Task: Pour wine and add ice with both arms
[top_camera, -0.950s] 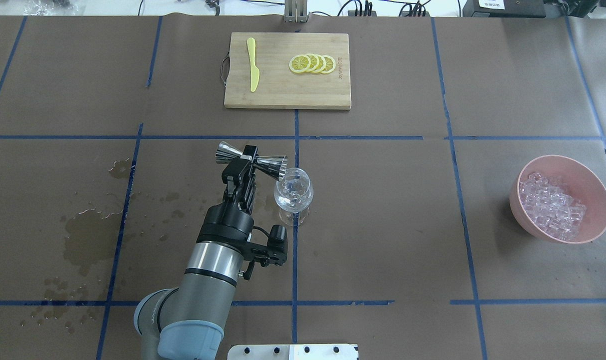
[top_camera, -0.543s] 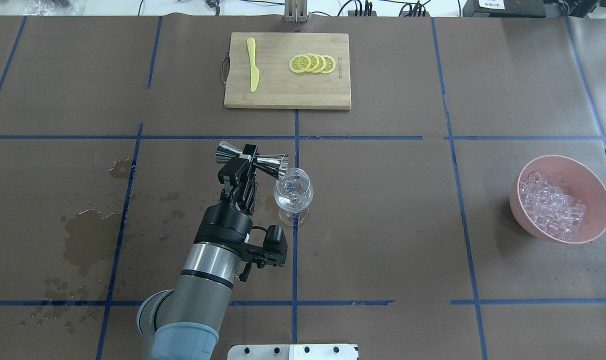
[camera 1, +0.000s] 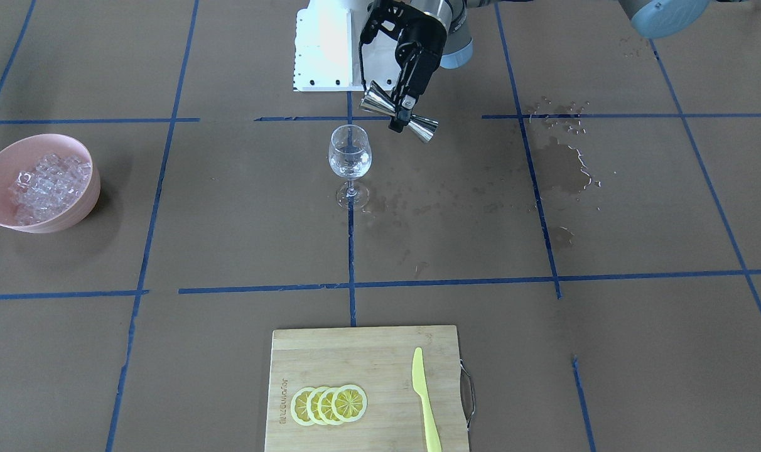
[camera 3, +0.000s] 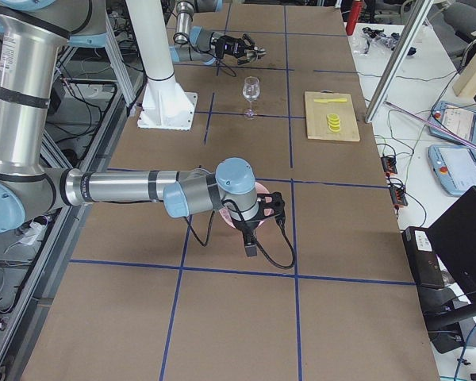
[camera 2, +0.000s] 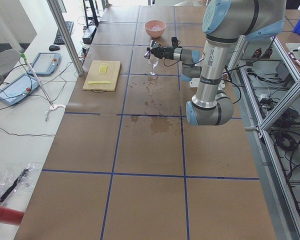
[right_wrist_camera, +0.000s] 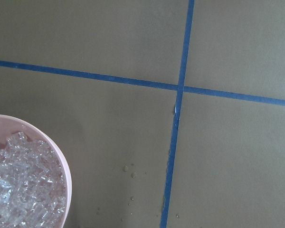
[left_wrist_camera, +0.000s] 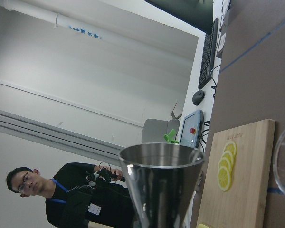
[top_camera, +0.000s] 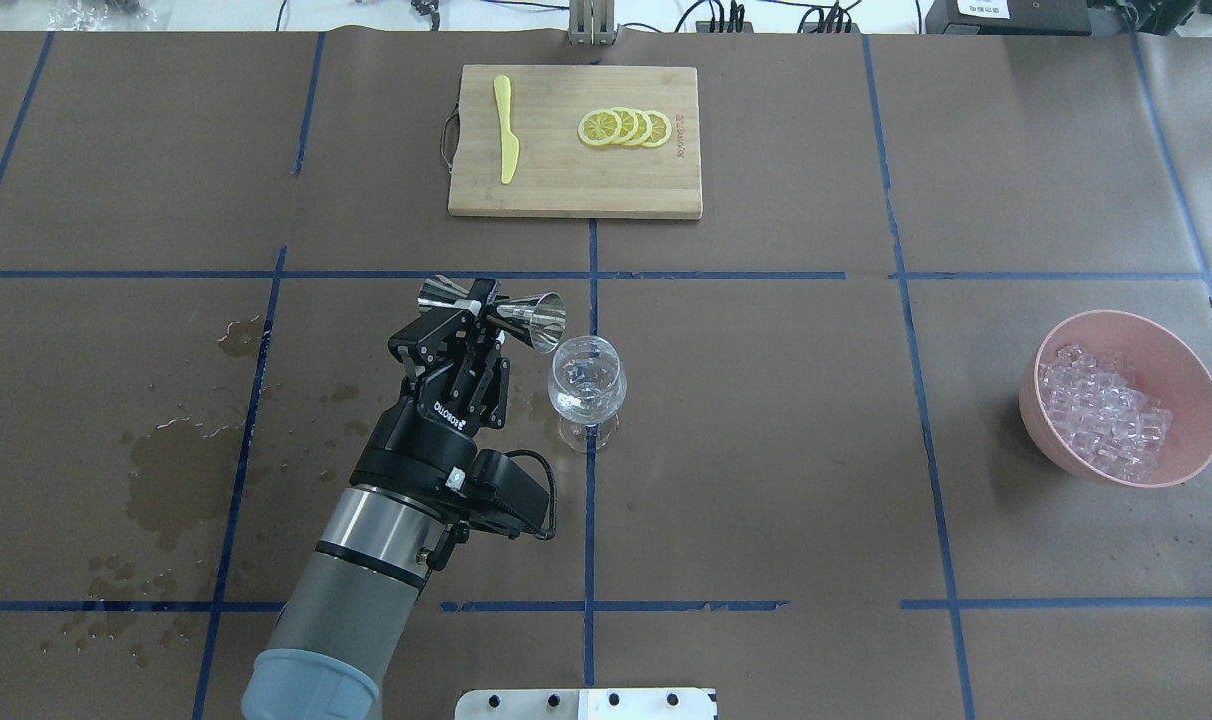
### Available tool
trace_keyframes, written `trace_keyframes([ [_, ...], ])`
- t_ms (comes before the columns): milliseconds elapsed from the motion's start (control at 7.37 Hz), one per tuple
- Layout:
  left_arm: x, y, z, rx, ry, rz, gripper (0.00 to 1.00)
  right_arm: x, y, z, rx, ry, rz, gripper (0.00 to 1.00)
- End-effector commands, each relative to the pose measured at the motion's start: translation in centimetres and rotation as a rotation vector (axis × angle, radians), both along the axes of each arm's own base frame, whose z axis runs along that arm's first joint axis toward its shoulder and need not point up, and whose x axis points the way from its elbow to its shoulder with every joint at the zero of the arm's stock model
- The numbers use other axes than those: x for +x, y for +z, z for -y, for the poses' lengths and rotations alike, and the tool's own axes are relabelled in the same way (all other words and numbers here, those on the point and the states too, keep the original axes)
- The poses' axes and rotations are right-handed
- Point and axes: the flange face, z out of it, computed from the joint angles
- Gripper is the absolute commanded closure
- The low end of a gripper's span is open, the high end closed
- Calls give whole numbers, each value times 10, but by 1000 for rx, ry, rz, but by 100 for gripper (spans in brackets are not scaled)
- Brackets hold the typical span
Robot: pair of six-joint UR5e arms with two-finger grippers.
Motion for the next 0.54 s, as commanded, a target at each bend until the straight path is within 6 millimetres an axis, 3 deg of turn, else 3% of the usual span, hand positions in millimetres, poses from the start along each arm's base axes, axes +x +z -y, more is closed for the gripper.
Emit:
trace_keyframes([
  [0, -16, 14, 2, 28, 19, -94, 100, 0, 0, 0, 2, -1, 0, 0],
  [407, -49, 93, -2, 60, 56, -121, 100, 0, -1, 0, 5, -1, 0, 0],
])
